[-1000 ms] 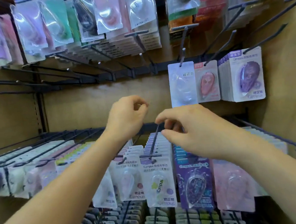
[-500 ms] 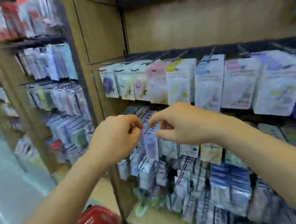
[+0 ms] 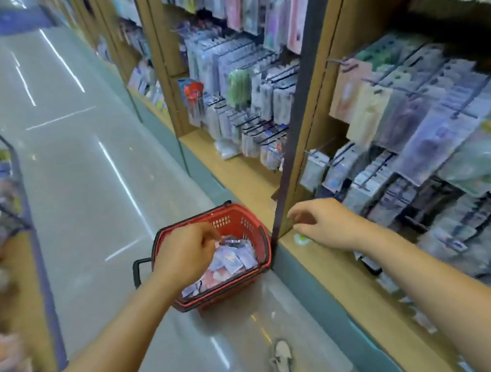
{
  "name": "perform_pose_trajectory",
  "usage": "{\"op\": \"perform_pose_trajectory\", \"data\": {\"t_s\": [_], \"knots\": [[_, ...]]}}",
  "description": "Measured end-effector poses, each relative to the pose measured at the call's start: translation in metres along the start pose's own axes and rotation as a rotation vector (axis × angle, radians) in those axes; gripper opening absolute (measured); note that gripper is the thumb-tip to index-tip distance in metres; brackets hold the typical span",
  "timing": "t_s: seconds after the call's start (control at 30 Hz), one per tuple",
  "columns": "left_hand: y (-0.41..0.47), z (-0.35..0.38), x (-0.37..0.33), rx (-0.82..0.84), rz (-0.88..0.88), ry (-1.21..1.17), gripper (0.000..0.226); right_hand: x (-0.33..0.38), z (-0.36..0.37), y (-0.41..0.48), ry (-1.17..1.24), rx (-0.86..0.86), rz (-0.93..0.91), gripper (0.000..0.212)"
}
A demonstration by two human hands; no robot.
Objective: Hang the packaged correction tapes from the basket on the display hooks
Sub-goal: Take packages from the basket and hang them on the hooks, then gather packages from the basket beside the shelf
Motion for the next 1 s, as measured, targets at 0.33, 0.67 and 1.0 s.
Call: {"op": "perform_pose_trajectory", "data": {"t_s": [0.33,0.67,1.0], "knots": [[0.065,0.101,0.159,0.104,-0.448,-0.187,0.023,-0.075,0.105,0.182,0.426,0.079,0.178,0.027],[0.164,0.231,0.314,0.176,-0.610,-0.350,0.025,-0.139,0.272,0.358,0.724,0.163,0.522,0.045],[0.298,0.469,0.417,0.561,-0.406,-0.207,0.037,-0.233,0.476,0.517,0.721,0.264,0.731,0.076]]}}
Point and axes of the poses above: each hand's wrist, its own y-axis towards the middle knuckle, its own z-axis out of the palm, x = y × z, the point moved 8 cm from there along y, towards the middle knuckle, and after that the axes turned 7 degrees about x, right-handed, at the moved point
